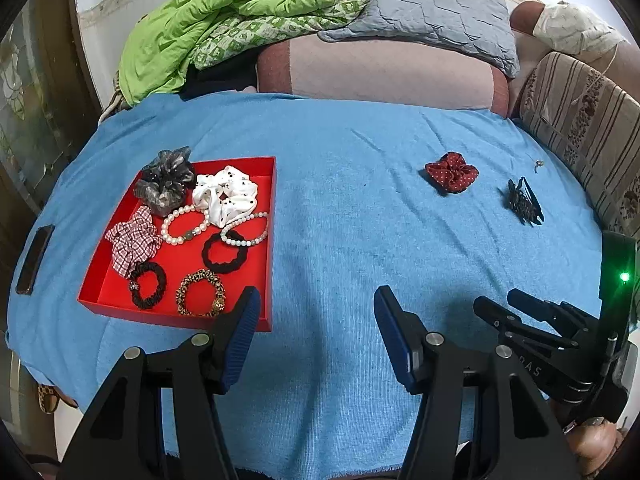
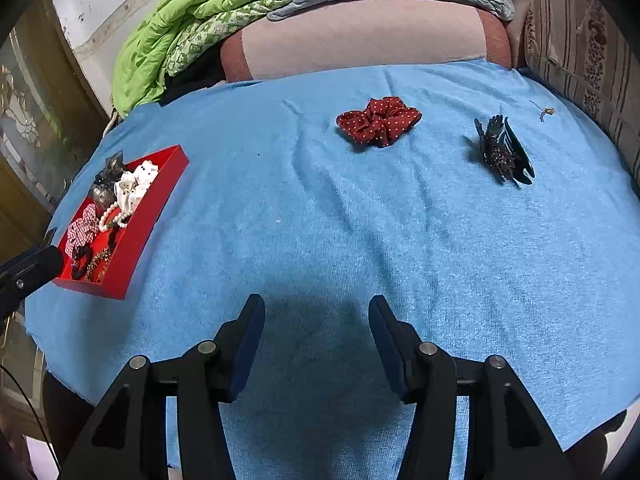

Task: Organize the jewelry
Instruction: 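Withdraw both tools from the tray toward the red scrunchie and claw clip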

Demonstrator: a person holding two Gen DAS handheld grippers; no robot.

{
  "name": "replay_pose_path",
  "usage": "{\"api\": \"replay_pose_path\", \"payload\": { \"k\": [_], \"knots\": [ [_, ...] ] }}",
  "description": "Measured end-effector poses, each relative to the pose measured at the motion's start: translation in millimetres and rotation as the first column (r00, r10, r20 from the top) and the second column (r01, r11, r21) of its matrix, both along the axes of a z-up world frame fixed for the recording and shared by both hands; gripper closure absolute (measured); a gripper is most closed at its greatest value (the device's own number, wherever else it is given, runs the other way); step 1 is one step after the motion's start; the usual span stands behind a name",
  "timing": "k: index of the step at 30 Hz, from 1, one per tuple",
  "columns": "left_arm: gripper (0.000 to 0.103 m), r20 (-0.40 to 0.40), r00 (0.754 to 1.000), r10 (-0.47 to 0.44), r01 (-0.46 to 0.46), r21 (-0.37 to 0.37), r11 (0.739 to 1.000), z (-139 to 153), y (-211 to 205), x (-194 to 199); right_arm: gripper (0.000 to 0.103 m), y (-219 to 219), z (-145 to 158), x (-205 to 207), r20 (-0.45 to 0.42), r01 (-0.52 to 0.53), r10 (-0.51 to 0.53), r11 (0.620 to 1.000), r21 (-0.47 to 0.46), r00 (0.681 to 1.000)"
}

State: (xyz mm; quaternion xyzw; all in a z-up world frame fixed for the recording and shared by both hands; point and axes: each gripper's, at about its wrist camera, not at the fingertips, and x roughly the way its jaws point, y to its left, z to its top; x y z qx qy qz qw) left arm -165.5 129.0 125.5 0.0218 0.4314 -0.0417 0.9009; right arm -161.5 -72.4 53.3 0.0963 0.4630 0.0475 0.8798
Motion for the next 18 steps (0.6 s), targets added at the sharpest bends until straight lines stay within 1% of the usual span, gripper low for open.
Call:
{"api": "replay_pose_path", "payload": {
  "k": [11,18],
  "knots": [
    [0.045,0.002,1.000,-0.005,0.005,0.001,1.000,1.5,-2.6,-1.1,0.043,-1.7,0.6,0.8,0.006,0.000,0.000,1.000,-0.014,1.000],
    [0.045,0.004,1.000,-0.013,0.013,0.010,1.000,1.7,-7.7,-1.4,0.040,-6.1,-0.3,-0.3,0.008,0.010,-0.010,1.000,-0.015,1.000]
  ]
}}
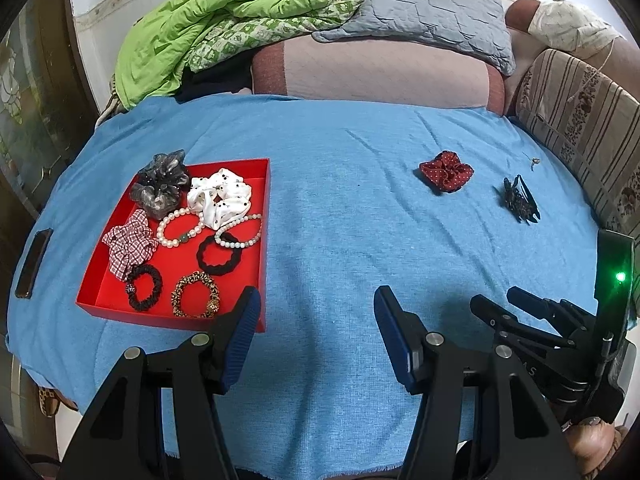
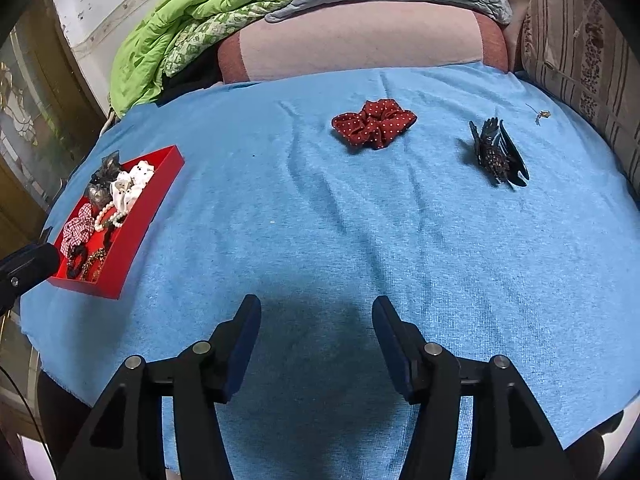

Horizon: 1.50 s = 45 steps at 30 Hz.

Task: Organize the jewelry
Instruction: 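Withdraw both tools from the tray toward the red scrunchie and claw clip, then grasp the red polka-dot scrunchie with the left tool while the right grasps the black claw clip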

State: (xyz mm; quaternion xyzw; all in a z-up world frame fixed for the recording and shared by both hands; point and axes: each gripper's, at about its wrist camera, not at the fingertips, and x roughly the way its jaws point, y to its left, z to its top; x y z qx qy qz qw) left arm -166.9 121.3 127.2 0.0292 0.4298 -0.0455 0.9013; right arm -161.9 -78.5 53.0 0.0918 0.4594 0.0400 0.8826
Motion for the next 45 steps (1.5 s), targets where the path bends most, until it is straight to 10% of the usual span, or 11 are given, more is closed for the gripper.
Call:
{"api": "replay_pose_path", "payload": {
  "k": [32,45],
  "knots": [
    [0.045,-0.024,1.000,-0.008,0.009,0.079,0.997,-11,-19,15,0.036,-16,6,-1,0.072,0.019,-0.010,0.992,-0.122,0.997],
    [0.045,-0.058,0.988,-0.141,0.139,-0.040,0.989,-4,-86,112,0.034,-116,12,24,0.082,0.201,-0.194,0.976,-0.078,0.978]
  ]
}}
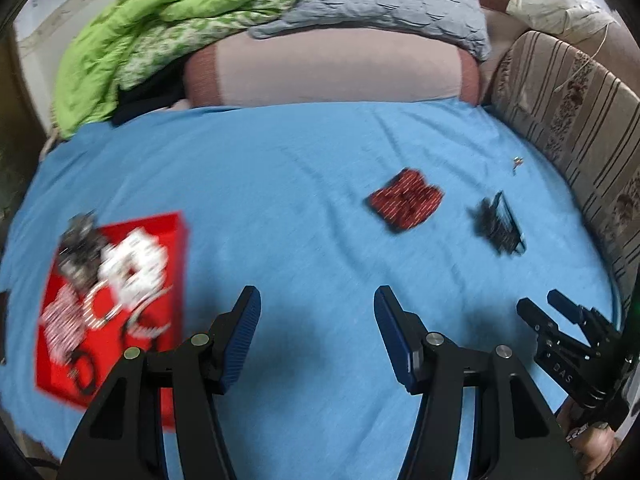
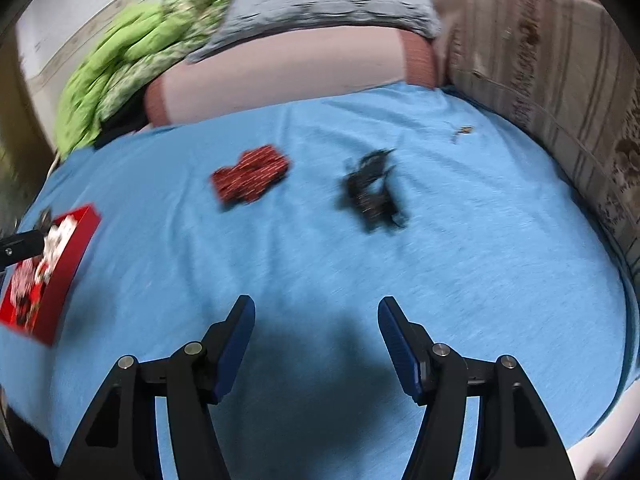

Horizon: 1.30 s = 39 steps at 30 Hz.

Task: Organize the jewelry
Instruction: 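Grasp the red polka-dot scrunchie with the left tool while the right grasps the black claw clip, then carry the red scrunchie and black claw clip over the red tray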

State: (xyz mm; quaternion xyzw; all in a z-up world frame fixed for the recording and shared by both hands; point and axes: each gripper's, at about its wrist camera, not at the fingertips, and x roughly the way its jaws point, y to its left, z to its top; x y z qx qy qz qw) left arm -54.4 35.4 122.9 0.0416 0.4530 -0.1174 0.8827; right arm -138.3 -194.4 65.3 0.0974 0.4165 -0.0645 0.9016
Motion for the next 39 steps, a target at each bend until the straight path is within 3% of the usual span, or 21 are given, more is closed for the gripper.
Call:
{"api": "replay_pose_path", "payload": {
  "k": [11,15,23,25,27,29,31,39],
  "knots": [
    [0.045,-0.064,0.991,-0.115,0.112,-0.049,0.992,-46,-85,101,0.036,-64,9,61,0.044,0.064,-0.068,0.995,0.081,0.997],
    [0.045,-0.079,0.988,-0.133,0.131,-0.035,0.991,-63,-102,125,0.051,-71,-1,88,0.013,0.063,-0.064,0.996,0.069,0.998],
    [0.046,-0.146,0.975,-0.165,0.156,-0.071,0.985,-95,-119,156,0.063,-83,-22,116,-0.047,0.089,-0.086,0.995,0.053,0.995],
    [0.053,-0.165,0.969,-0.183,0.172,-0.079,0.982,-102,-125,157,0.069,-85,-27,119,-0.060,0.092,-0.088,0.993,0.067,0.994],
    [0.075,-0.180,0.963,-0.202,0.189,-0.085,0.978,-107,-130,155,0.077,-87,-31,121,-0.068,0.091,-0.086,0.993,0.079,0.994],
    [0.088,-0.180,0.962,-0.207,0.195,-0.079,0.978,-108,-133,152,0.088,-88,-34,122,-0.073,0.088,-0.082,0.992,0.087,0.994],
    [0.094,-0.176,0.963,-0.203,0.192,-0.077,0.978,-106,-133,150,0.095,-87,-35,122,-0.067,0.087,-0.080,0.991,0.102,0.994],
    [0.094,-0.135,0.973,-0.189,0.179,-0.081,0.980,-83,-125,124,0.098,-78,-27,113,-0.040,0.090,-0.086,0.989,0.117,0.996]
  ]
}}
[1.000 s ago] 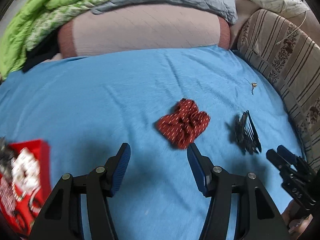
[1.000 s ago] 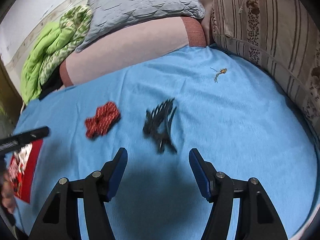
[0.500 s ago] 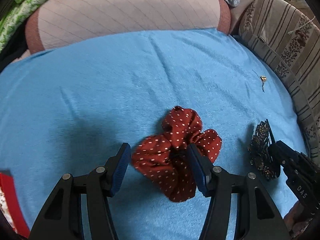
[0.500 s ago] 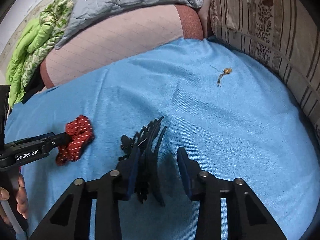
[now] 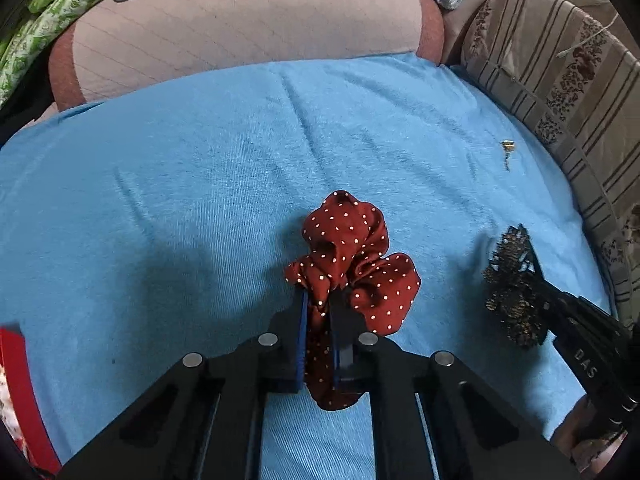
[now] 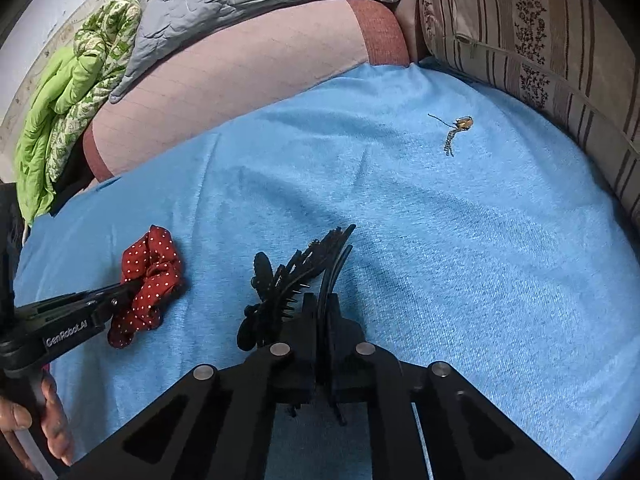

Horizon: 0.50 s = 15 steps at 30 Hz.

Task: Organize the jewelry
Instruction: 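Carry the red scrunchie and black claw clip over the red tray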

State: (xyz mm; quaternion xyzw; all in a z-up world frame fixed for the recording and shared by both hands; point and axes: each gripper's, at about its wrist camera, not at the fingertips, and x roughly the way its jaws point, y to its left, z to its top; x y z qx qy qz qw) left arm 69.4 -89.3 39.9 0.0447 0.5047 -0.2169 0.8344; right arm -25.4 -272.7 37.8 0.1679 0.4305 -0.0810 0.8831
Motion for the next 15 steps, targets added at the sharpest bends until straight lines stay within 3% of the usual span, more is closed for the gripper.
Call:
{"api": "replay_pose_path", "payload": {
  "k": [9,15],
  "knots": [
    [0.094,0.027,1.000,-0.010,0.010,0.002,1.000,22,9,-39,0.098,19,19,-21,0.029,-0.028,0.029,1.000,-0.012,0.999],
    [0.094,0.088,0.996,-0.002,0.000,0.020,1.000,43,26,-77,0.098,30,29,-41,0.044,-0.041,0.041,0.999,0.001,0.998]
  ]
}}
